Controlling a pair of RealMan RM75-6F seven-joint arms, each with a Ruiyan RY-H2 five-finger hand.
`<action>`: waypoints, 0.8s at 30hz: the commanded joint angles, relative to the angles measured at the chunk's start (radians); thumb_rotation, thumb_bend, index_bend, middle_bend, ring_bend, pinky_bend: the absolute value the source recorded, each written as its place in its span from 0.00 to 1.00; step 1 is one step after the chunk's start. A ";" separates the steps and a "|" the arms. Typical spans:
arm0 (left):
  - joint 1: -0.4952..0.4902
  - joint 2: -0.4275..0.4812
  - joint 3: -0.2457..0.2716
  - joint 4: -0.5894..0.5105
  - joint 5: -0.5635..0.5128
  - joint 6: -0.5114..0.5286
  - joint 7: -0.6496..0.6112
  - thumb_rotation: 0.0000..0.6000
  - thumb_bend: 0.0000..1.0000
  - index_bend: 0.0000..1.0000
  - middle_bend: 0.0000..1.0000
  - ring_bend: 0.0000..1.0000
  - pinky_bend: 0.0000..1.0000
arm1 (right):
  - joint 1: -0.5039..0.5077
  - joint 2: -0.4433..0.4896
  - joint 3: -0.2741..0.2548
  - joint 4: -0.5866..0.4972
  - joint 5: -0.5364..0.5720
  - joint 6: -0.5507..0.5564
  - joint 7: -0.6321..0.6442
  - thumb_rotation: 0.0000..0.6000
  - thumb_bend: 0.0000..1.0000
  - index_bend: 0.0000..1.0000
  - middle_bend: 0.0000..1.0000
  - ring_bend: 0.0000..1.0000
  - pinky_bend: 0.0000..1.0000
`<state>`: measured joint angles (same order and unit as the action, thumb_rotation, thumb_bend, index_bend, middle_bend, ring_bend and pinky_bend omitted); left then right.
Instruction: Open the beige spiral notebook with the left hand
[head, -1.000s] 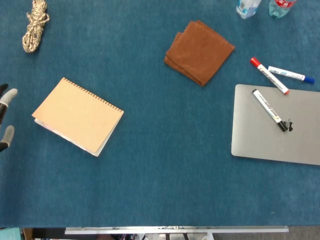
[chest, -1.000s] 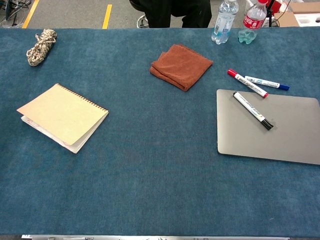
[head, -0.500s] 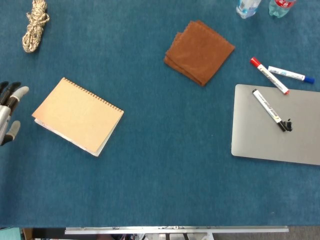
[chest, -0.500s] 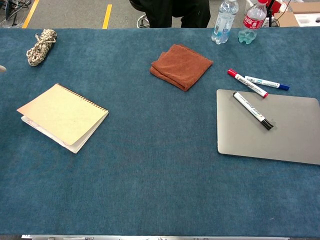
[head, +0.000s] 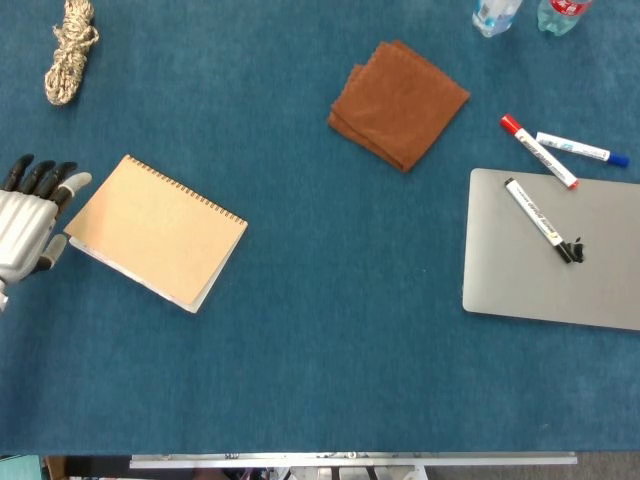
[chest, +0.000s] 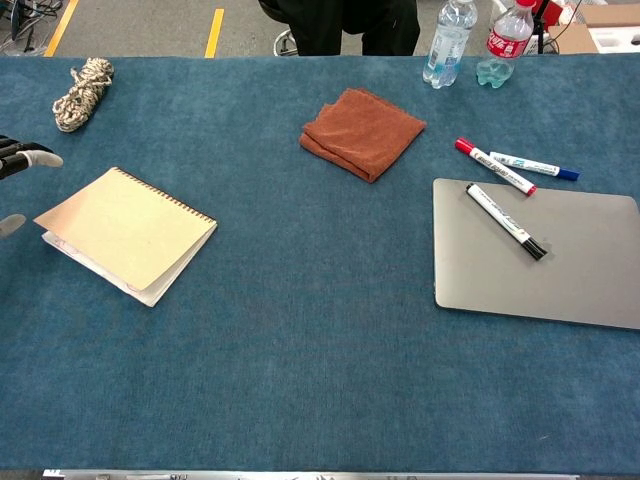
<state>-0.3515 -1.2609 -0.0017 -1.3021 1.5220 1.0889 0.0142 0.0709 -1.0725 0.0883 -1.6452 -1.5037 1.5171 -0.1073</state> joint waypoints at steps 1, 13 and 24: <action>-0.011 -0.022 -0.007 0.019 -0.009 -0.004 -0.014 1.00 0.35 0.14 0.10 0.10 0.03 | -0.002 -0.001 -0.001 0.002 0.001 0.001 0.001 1.00 0.15 0.14 0.20 0.10 0.18; -0.081 -0.100 -0.013 0.065 -0.004 -0.058 -0.004 1.00 0.35 0.14 0.12 0.10 0.03 | -0.019 0.000 -0.006 0.018 0.008 0.016 0.021 1.00 0.15 0.14 0.20 0.10 0.18; -0.147 -0.166 -0.009 0.091 0.033 -0.081 -0.041 1.00 0.35 0.18 0.07 0.07 0.03 | -0.021 -0.005 -0.005 0.028 0.011 0.017 0.031 1.00 0.15 0.14 0.20 0.10 0.18</action>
<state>-0.4884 -1.4229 -0.0131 -1.2105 1.5494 1.0183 -0.0182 0.0496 -1.0777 0.0832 -1.6171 -1.4927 1.5336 -0.0762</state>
